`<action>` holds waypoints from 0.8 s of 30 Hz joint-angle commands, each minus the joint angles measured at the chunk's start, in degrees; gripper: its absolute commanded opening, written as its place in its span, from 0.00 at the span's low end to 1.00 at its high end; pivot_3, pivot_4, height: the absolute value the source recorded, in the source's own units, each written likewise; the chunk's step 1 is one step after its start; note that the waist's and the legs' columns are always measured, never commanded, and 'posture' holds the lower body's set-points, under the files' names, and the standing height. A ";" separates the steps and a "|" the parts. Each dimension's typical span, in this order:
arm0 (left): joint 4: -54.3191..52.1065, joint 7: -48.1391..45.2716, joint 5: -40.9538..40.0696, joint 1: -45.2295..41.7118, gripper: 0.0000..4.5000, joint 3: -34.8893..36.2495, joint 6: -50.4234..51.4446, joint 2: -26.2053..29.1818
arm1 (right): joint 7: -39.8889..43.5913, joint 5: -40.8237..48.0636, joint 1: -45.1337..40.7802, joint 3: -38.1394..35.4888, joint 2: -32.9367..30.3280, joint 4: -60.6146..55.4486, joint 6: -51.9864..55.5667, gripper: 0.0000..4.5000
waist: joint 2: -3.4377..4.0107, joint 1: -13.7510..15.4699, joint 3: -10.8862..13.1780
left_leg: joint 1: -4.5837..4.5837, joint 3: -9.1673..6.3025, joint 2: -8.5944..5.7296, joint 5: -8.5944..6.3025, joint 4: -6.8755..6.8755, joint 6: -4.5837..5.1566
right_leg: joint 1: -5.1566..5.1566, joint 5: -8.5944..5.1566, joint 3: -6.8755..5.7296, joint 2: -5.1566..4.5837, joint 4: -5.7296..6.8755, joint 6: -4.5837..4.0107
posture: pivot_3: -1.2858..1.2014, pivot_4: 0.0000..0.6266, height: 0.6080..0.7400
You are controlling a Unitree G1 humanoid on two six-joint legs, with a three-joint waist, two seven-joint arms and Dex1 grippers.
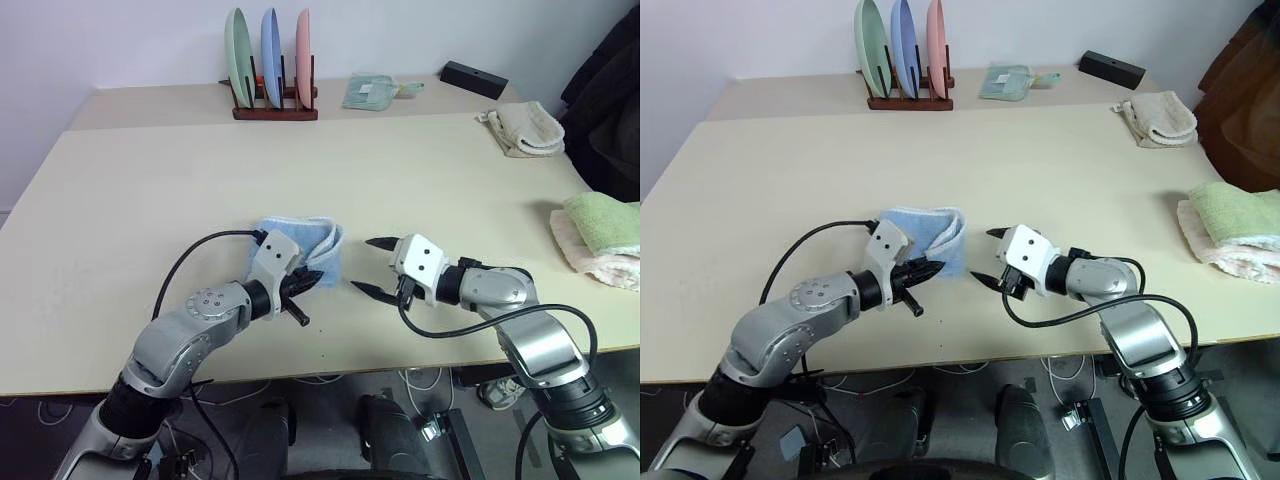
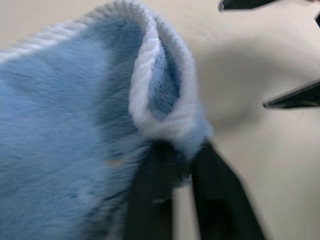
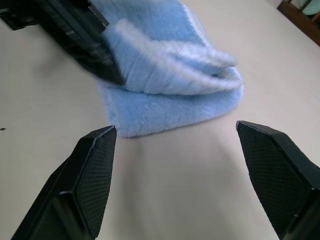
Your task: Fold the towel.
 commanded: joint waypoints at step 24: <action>12.10 1.09 15.95 1.30 0.09 6.95 -13.29 0.46 | -11.73 -0.54 -13.70 5.45 20.59 16.88 9.21 0.00 | 0.04 -0.82 0.00 | 0.01 -0.01 -0.02 0.01 -0.07 -0.02 | -0.08 0.08 0.01 0.02 0.05 0.10 | 0.52 0.24 1.00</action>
